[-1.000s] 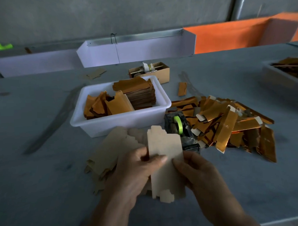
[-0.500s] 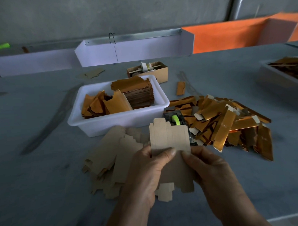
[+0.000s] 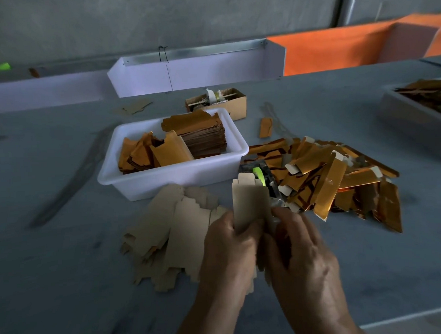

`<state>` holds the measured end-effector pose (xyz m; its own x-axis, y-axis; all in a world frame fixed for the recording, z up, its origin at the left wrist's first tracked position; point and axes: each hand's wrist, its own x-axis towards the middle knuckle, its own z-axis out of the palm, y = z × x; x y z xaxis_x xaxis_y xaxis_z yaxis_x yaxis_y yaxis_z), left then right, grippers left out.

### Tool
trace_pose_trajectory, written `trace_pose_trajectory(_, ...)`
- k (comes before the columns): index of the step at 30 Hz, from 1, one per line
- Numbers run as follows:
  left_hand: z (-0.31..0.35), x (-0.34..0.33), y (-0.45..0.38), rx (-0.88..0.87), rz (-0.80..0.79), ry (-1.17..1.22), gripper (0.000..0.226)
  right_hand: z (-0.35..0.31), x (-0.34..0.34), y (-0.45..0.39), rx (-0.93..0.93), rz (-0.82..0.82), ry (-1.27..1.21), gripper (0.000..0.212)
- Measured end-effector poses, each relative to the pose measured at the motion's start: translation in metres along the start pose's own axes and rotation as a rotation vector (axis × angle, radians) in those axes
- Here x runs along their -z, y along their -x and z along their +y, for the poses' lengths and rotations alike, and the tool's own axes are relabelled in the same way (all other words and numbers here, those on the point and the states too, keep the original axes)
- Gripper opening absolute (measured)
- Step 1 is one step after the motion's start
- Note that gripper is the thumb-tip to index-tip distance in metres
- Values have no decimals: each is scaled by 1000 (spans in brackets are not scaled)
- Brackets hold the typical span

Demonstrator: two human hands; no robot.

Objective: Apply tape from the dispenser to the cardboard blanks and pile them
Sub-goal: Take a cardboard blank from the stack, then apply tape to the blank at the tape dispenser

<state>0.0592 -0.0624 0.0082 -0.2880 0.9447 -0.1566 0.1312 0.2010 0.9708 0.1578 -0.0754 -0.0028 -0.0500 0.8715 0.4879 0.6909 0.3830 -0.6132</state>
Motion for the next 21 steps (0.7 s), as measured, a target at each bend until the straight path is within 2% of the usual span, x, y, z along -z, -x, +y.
trace_pose_trajectory(2, 3, 4, 2, 41, -135, 60, 24, 1, 2, -1, 49, -48, -15, 43)
trace_pose_trajectory(4, 3, 9, 4, 12, -259, 27, 41, 3, 4, -1, 46, -125, -29, 45)
trace_pose_trajectory(7, 2, 12, 6, -69, -250, -58, 32, 6, 6, -2, -28, -197, -134, 42)
trace_pose_trajectory(9, 1, 17, 5, -51, -237, -77, 24, 7, 9, -5, -183, -209, -295, 35)
trace_pose_trajectory(11, 1, 21, 5, -30, -294, -77, 25, 12, 13, -9, -397, -194, -440, 26)
trace_pose_trajectory(14, 0, 23, 5, -7, -385, -82, 19, 18, 17, -15, -623, -309, -785, 39)
trace_pose_trajectory(16, -3, 21, 5, 22, -417, -116, 14, 18, 16, -14, -697, -358, -913, 33)
trace_pose_trajectory(18, -6, 19, 4, 47, -381, -118, 6, 19, 13, -12, -741, -353, -960, 21)
trace_pose_trajectory(21, -13, 17, 2, 16, -189, -107, 7, 21, 9, -12, -778, -307, -991, 17)
